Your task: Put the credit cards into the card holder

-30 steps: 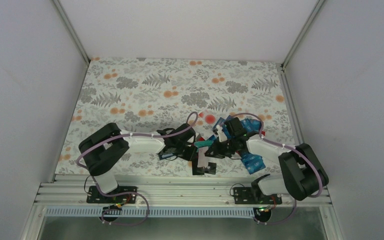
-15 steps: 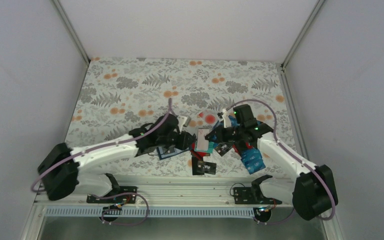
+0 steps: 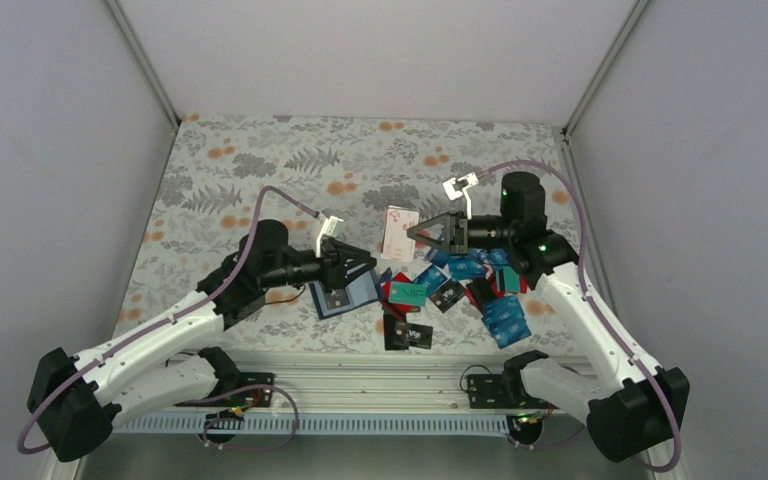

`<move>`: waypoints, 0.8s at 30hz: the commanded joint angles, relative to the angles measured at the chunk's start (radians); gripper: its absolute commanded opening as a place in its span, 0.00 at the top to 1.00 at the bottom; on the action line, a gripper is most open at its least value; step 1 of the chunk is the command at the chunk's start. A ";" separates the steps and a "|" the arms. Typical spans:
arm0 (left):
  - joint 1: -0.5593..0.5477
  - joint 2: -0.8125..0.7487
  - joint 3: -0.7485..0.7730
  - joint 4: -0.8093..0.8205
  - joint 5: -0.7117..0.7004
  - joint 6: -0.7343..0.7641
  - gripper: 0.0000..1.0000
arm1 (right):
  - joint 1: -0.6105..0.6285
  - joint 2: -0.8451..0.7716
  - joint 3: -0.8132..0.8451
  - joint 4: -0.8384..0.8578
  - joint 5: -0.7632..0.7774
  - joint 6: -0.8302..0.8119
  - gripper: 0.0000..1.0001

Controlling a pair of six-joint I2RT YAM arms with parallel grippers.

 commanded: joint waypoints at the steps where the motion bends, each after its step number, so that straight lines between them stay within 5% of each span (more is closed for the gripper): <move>1: 0.003 -0.003 -0.004 0.102 0.080 0.016 0.70 | -0.005 -0.023 0.041 0.081 -0.073 0.049 0.96; 24: 0.003 0.053 0.001 0.217 0.154 -0.022 0.77 | -0.005 -0.024 0.026 0.100 -0.073 0.067 0.96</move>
